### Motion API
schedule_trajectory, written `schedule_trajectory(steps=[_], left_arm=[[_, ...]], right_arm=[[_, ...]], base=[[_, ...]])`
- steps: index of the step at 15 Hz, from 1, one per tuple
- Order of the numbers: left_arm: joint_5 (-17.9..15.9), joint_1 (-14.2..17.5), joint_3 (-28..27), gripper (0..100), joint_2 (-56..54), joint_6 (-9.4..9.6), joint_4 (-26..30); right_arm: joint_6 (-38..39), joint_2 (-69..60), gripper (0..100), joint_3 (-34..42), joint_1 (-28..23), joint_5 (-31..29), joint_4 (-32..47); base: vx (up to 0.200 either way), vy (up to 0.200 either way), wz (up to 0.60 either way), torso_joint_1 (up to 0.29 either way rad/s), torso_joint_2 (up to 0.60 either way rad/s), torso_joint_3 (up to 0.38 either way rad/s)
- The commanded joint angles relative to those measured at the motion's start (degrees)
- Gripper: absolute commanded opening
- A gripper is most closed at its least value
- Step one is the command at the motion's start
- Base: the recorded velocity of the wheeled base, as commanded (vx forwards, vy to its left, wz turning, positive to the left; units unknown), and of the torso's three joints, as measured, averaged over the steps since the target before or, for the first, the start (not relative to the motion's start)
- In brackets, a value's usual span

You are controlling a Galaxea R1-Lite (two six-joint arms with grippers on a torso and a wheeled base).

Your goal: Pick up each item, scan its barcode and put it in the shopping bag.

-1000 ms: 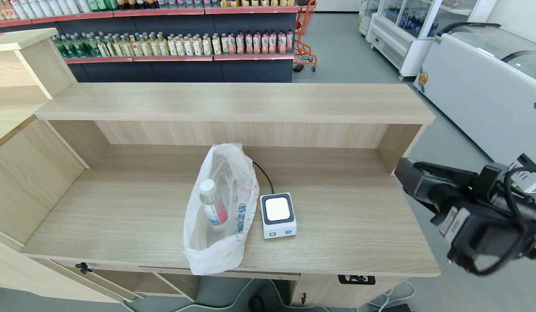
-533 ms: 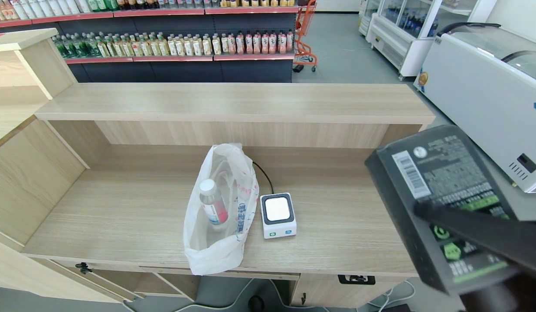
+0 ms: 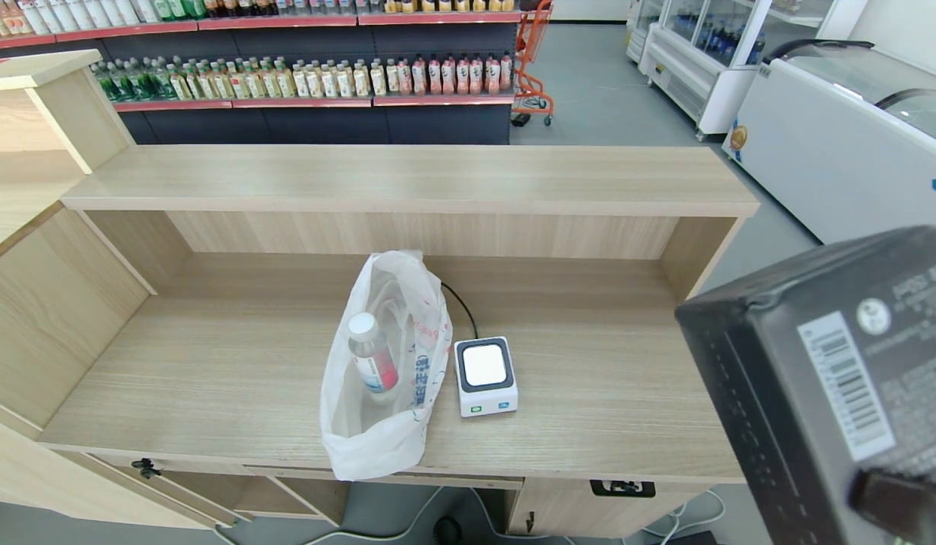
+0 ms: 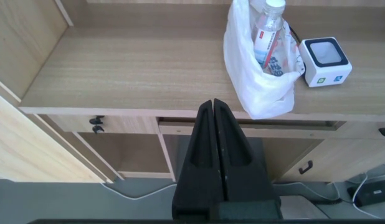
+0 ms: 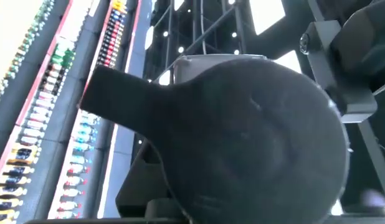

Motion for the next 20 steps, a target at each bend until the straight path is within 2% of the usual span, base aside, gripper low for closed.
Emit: schedule_trajectory(steps=[1,6,11,20], left_arm=[[0.0,0.0,-0.1,0,0.0,-0.01,0.0],[0.0,0.0,0.0,0,0.1,-0.01,0.0],[0.0,0.0,0.0,0,0.1,-0.01,0.0],[0.0,0.0,0.0,0,0.1,-0.01,0.0]], right_arm=[[0.2,-0.4,0,-0.1,0.1,0.0,-0.1],[0.1,-3.1,0,0.6,0.2,0.3,0.6],[0.2,-5.3,0,0.8,0.2,2.1,5.1],[0.4,-6.2,0,0.9,0.5,2.2,6.1]], base=[[0.0,0.0,0.0,0.0,0.0,0.0],[0.0,0.0,0.0,0.0,0.0,0.0],[0.0,0.0,0.0,0.0,0.0,0.0],[0.0,0.0,0.0,0.0,0.0,0.0]])
